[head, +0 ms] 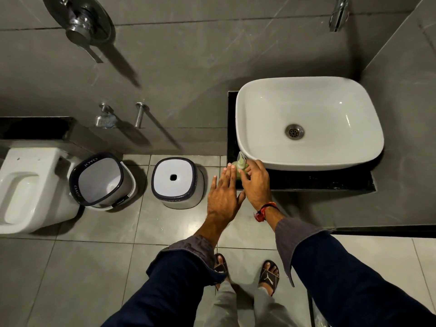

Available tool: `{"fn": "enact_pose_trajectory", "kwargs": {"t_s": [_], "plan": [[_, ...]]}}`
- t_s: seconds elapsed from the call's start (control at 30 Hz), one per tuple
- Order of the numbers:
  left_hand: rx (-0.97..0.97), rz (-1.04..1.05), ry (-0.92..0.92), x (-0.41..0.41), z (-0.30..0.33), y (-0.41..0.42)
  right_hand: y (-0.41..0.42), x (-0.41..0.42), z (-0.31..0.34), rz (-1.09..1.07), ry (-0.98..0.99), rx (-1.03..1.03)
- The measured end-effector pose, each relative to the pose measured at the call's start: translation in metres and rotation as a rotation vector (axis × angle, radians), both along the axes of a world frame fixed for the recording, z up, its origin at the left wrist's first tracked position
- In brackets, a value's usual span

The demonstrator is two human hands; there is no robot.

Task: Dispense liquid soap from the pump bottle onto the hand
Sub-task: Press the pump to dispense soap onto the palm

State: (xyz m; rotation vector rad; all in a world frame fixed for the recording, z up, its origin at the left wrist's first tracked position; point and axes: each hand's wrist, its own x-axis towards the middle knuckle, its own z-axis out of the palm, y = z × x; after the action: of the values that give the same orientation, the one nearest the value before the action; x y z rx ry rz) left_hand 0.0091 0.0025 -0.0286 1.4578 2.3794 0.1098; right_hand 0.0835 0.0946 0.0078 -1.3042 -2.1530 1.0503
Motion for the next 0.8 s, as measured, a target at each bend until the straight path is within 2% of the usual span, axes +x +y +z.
{"fn": "enact_pose_trajectory", "kwargs": {"t_s": [0.17, 0.33, 0.5, 0.57, 0.67, 0.8], "plan": [[0.014, 0.015, -0.006, 0.000, -0.002, -0.001, 0.003, -0.005, 0.001, -0.083, -0.037, 0.007], [0.003, 0.007, 0.002, 0.002, -0.002, 0.000, 0.001, -0.002, -0.001, 0.005, -0.033, 0.017], [-0.008, 0.022, -0.017, 0.000, -0.002, 0.003, 0.010, -0.008, 0.003, -0.039, -0.126, 0.028], [-0.012, 0.015, -0.009, 0.000, -0.001, 0.004, 0.012, -0.004, 0.006, -0.026, -0.107, 0.051], [-0.006, -0.004, 0.014, -0.001, 0.003, 0.005, 0.020, 0.005, 0.016, 0.095, -0.054, 0.166], [0.000, 0.005, 0.010, 0.004, 0.008, 0.001, 0.040, 0.016, 0.032, 0.353, -0.220, 0.339]]}}
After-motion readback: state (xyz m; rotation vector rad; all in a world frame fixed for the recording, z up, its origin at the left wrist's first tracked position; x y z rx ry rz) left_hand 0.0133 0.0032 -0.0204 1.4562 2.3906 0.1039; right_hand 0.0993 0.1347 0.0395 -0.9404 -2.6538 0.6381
